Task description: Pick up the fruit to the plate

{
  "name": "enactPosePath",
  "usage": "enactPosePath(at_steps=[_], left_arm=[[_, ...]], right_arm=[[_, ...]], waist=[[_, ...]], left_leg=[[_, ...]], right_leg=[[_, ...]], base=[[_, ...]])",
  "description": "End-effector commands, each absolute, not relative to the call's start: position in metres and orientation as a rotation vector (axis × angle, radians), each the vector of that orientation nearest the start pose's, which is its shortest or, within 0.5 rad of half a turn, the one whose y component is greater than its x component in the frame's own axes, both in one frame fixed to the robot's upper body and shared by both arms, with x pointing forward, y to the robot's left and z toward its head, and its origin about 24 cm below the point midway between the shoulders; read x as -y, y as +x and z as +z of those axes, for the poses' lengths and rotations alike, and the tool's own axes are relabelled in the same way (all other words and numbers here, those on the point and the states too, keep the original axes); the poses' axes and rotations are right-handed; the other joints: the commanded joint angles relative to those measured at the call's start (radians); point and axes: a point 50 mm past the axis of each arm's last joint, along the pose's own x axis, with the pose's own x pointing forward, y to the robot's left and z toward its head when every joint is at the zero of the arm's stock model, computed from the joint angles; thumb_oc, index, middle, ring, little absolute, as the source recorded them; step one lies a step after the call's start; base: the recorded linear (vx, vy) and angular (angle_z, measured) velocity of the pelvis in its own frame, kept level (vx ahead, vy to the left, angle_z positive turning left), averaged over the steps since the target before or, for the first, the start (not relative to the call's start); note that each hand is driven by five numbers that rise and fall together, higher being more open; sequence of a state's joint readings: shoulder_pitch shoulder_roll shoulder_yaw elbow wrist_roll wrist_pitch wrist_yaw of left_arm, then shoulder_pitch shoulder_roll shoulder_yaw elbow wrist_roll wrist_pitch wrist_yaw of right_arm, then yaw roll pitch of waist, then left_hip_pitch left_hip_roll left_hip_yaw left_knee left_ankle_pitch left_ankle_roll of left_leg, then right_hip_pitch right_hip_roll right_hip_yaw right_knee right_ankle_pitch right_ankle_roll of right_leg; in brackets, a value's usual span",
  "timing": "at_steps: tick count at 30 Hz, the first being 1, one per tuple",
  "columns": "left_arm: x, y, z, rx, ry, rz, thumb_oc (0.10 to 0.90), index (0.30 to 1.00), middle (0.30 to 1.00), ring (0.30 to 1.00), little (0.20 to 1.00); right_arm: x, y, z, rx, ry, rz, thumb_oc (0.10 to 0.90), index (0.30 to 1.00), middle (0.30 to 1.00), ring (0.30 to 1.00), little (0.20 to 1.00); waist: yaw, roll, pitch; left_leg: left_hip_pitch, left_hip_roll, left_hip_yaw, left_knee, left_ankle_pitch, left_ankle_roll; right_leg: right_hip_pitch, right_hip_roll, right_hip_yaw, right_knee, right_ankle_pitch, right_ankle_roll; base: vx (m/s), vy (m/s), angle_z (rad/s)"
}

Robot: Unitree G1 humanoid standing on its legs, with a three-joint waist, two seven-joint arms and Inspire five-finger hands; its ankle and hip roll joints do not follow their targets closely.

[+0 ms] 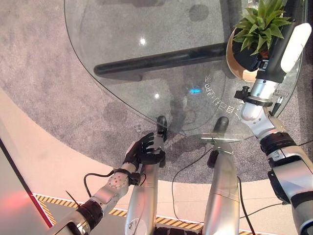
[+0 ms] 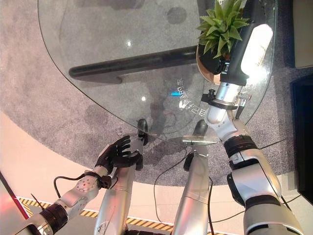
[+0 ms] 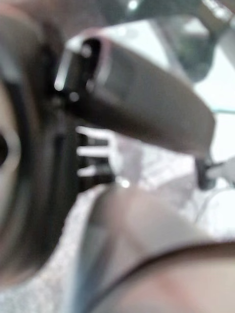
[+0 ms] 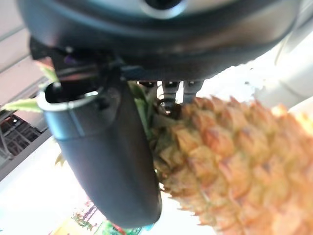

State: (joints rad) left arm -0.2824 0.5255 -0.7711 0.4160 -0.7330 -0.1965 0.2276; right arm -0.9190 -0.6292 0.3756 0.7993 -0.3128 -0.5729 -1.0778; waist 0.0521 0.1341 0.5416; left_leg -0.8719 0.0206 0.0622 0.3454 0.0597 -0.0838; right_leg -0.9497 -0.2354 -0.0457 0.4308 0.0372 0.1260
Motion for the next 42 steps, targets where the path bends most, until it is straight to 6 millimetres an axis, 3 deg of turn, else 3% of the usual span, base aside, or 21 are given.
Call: enactPosePath(at_steps=[1, 16, 42], left_arm=[[-0.135, 0.245, -0.024, -0.323, -0.015, -0.265, 0.8, 0.9, 0.9, 0.9, 0.9], [-0.146, 0.238, -0.031, -0.349, -0.025, -0.239, 0.8, 0.9, 0.9, 0.9, 0.9], [-0.151, 0.232, -0.036, -0.368, -0.039, -0.236, 0.8, 0.9, 0.9, 0.9, 0.9]], right_arm=[[0.232, 0.334, 0.273, 1.278, -0.562, -0.774, 0.8, 0.9, 0.9, 0.9, 0.9], [0.243, 0.322, 0.269, 1.276, -0.617, -0.879, 0.8, 0.9, 0.9, 0.9, 0.9], [0.221, 0.316, 0.291, 1.421, -0.805, -0.858, 0.8, 0.9, 0.9, 0.9, 0.9]], waist=[[-0.033, 0.075, -0.022], [-0.045, 0.056, -0.022], [-0.027, 0.04, -0.022]], left_leg=[[0.031, -0.12, 0.067, 0.019, -0.094, 0.046], [0.08, -0.126, 0.074, -0.004, -0.098, 0.053], [0.062, -0.132, 0.05, 0.03, -0.113, 0.063]], right_leg=[[0.062, 0.133, -0.11, -0.061, -0.034, -0.029], [0.116, 0.134, -0.111, -0.088, -0.027, -0.021], [0.109, 0.117, -0.134, -0.067, -0.034, -0.018]], base=[[0.0, 0.0, 0.0], [0.0, 0.002, -0.01], [0.0, 0.0, 0.0]])
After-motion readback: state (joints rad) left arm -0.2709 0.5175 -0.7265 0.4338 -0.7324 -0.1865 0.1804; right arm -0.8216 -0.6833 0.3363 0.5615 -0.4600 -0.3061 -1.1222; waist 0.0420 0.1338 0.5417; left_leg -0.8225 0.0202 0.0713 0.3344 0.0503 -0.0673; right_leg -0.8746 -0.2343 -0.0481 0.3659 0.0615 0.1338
